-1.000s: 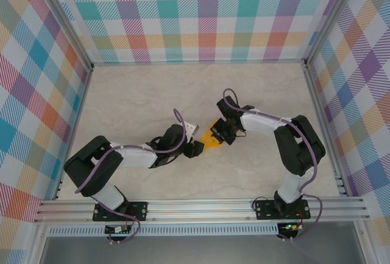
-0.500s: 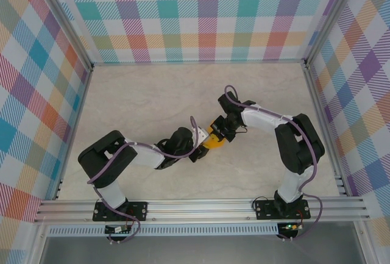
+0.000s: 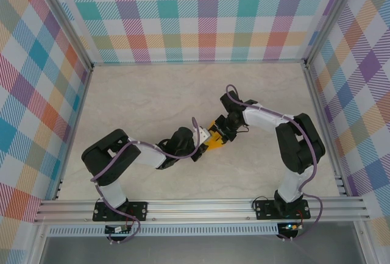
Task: Fold a paper plane with a square sheet of paper (pick it up from the middle)
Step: Fourth fold the wing at the center of the table.
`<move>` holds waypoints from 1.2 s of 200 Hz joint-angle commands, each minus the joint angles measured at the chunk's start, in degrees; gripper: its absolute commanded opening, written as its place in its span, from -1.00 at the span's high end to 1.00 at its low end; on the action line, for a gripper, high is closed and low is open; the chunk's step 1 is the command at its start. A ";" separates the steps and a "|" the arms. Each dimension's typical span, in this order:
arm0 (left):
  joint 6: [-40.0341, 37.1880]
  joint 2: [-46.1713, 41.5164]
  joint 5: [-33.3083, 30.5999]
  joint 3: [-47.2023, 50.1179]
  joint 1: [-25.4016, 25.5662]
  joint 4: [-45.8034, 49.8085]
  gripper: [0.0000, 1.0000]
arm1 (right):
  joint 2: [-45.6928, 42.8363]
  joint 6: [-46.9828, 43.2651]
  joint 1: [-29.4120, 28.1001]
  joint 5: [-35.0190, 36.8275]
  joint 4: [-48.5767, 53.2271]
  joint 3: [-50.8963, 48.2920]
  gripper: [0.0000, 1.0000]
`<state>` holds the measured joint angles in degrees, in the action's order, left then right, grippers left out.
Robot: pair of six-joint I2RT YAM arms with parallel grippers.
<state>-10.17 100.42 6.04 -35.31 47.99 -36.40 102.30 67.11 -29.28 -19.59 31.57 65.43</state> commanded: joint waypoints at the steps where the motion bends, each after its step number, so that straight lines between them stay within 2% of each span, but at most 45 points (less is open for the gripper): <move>1: 3.45 0.75 1.88 -0.93 0.73 -1.71 0.79 | -4.66 -3.00 1.71 -1.08 -1.26 -1.81 -0.07; 16: 6.42 0.65 2.57 -0.25 0.71 -2.81 0.80 | -7.76 -5.49 3.08 -2.31 -5.22 -4.82 -0.25; 32: 9.66 0.38 3.47 0.40 0.71 -3.91 0.81 | -10.88 -8.91 4.20 -3.28 -9.66 -7.78 -0.36; 67: 19.02 0.68 2.91 -0.15 0.22 -3.73 0.85 | -15.47 -17.96 4.76 -3.76 -15.00 -12.25 -0.39; 100: 27.38 1.70 2.28 1.02 0.19 -7.61 0.85 | -16.47 -20.22 4.84 -6.16 -20.49 -16.60 -0.40; 163: 34.42 3.11 1.36 1.38 0.22 -8.77 0.83 | -11.75 -20.19 4.76 -10.68 -25.39 -18.79 -0.31; 193: 36.25 3.16 1.03 1.47 0.19 -8.40 0.82 | -8.64 -19.93 4.76 -11.02 -26.44 -19.15 -0.14; 240: 40.51 3.73 1.08 1.30 0.23 -7.89 0.83 | -7.02 -20.09 4.74 -10.18 -27.06 -19.18 -0.03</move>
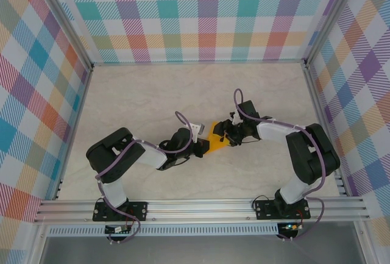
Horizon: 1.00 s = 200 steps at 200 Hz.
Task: Fold a paper plane with a square sheet of paper (pick it up from the middle)
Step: Fourth fold the wing at the center of the table.
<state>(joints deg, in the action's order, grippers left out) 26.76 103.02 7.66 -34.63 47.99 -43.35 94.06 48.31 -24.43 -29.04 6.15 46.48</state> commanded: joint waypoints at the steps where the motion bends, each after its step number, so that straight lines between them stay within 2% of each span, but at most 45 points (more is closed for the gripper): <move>1: 3.74 1.13 -0.58 0.62 0.25 -0.94 0.83 | 1.26 -1.29 -0.10 -0.71 -1.65 -0.24 -0.03; 51: 9.59 1.55 -0.51 0.71 0.24 -1.98 0.82 | 3.70 -1.38 -0.05 0.04 -1.80 0.52 0.07; 111: 13.41 2.01 0.31 0.31 0.09 -1.58 0.81 | 5.94 -1.91 -0.10 -1.54 -2.78 1.86 0.07; 200: 24.19 2.27 3.94 -0.66 -1.21 -1.20 0.80 | 5.33 -5.16 -0.10 -1.40 -3.44 1.42 0.12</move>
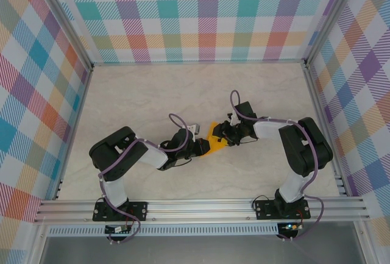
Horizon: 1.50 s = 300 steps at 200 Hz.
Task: Fold a paper plane with a square sheet of paper (pick it up from the middle)
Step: Fourth fold the wing at the center of the table.
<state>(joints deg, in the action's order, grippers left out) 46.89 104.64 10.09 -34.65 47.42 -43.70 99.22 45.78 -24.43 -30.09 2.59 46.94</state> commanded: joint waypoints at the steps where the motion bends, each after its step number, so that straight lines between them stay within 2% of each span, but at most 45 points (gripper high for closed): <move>1: 4.16 0.65 1.52 -0.61 -0.65 -0.90 0.80 | 0.22 -2.71 -0.10 -0.34 0.17 0.96 0.12; 88: 8.28 2.28 2.25 0.38 -1.70 -3.76 0.76 | 3.03 -4.25 -0.44 2.32 4.62 3.13 0.07; 129: 8.47 1.60 3.88 0.37 -2.12 -3.20 0.59 | 4.85 -4.26 -1.02 5.60 9.21 5.11 0.04; 187: 6.25 -5.75 2.70 1.64 -3.07 5.78 0.31 | 7.21 -3.69 -1.42 10.70 15.49 7.44 -0.01; 221: 3.76 -11.88 0.52 1.83 -3.59 13.14 0.24 | 7.83 -3.25 -1.51 12.32 17.23 7.95 -0.02; 245: 1.88 -13.14 1.57 0.33 -3.53 15.70 0.23 | 8.48 -2.73 -1.68 13.34 18.65 8.50 -0.03; 265: 1.38 -12.26 4.00 -0.76 -3.45 14.15 0.26 | 8.97 -1.91 -1.69 14.21 20.00 9.08 -0.04; 300: 0.18 -9.61 8.27 -3.74 -2.83 13.01 0.38 | 10.22 -0.96 -1.77 15.48 22.78 10.78 -0.06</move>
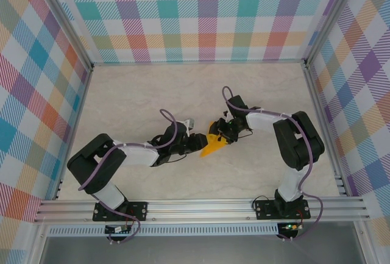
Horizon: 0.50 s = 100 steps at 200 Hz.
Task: Fold a paper plane with a square sheet of paper (pick it up from the middle)
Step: Fourth fold the wing at the center of the table.
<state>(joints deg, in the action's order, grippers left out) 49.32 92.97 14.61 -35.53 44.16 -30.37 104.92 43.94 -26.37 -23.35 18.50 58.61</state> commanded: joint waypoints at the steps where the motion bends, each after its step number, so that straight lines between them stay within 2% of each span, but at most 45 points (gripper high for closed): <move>1: -2.31 2.18 3.84 -2.96 0.41 -0.31 0.38 | 4.51 0.92 0.18 8.75 6.97 -0.79 -0.06; 45: -3.46 6.69 5.18 -7.60 0.52 4.40 0.55 | 5.38 1.71 0.18 9.95 8.83 0.18 -0.08; 100: -5.03 8.43 0.51 -9.82 0.57 12.74 0.67 | 6.07 1.87 0.14 10.35 9.54 0.48 -0.06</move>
<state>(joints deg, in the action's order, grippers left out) 45.95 100.55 17.23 -43.72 44.47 -22.37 106.37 45.69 -26.65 -22.33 22.09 61.32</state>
